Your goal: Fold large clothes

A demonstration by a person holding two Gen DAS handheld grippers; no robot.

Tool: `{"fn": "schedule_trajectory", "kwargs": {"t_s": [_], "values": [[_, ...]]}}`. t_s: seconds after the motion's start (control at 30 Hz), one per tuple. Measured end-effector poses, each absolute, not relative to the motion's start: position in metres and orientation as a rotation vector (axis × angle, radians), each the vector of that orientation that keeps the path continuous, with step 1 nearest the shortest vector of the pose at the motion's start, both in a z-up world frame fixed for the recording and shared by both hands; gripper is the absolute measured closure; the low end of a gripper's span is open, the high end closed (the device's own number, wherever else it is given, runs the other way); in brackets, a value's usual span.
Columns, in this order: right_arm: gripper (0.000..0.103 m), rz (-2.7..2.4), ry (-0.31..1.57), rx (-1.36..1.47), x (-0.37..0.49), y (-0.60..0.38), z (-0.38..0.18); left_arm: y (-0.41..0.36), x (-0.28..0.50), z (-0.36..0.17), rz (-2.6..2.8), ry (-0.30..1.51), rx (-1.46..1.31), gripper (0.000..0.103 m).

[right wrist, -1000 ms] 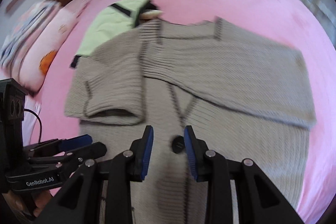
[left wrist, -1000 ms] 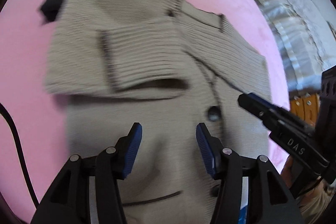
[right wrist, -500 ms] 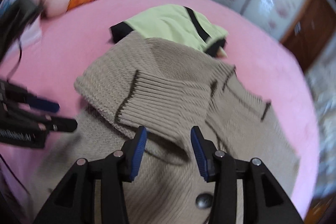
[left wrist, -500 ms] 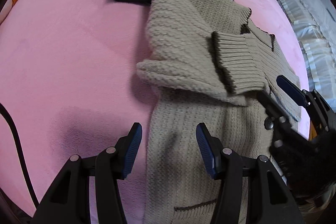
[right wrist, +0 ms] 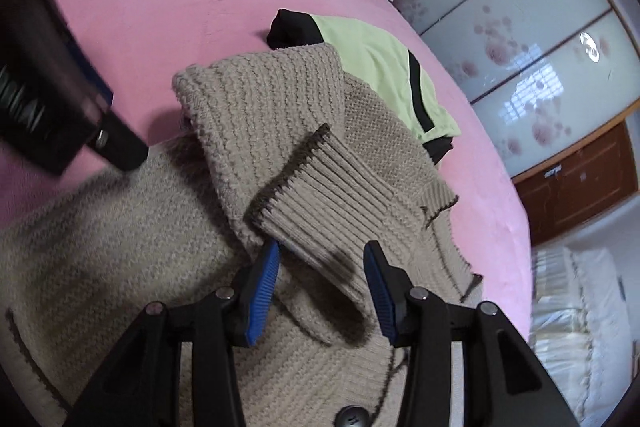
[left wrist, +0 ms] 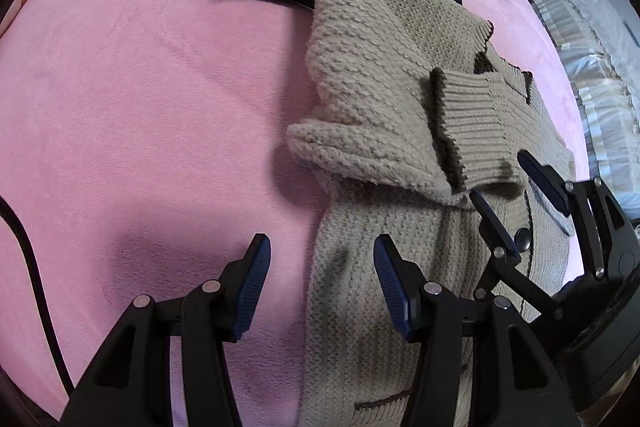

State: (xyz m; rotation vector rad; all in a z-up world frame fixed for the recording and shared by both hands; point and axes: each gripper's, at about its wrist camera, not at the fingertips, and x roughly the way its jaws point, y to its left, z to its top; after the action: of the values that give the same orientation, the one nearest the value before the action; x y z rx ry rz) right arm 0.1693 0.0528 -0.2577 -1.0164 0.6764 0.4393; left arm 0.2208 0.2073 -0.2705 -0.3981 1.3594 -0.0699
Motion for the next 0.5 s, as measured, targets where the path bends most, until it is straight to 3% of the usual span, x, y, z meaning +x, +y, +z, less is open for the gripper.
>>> {"fn": "schedule_trajectory", "kwargs": {"t_s": [0.3,0.33,0.37,0.5], "values": [[0.061,0.397,0.616,-1.079,0.177,0.060,-0.268,0.208,0.234,-0.270,-0.058,1.337,-0.415,0.051],[0.067,0.394,0.622,-1.068,0.181,0.061,-0.267,0.209,0.235,-0.269,-0.053,1.333,-0.419,0.051],[0.092,0.397,0.640,-1.051,0.185,0.061,-0.265,0.210,0.236,-0.268,-0.048,1.329,-0.422,0.051],[0.096,0.338,0.708,-0.709,0.212,0.032,-0.211,0.207,0.239,-0.261,-0.050,1.313,-0.427,0.051]]}}
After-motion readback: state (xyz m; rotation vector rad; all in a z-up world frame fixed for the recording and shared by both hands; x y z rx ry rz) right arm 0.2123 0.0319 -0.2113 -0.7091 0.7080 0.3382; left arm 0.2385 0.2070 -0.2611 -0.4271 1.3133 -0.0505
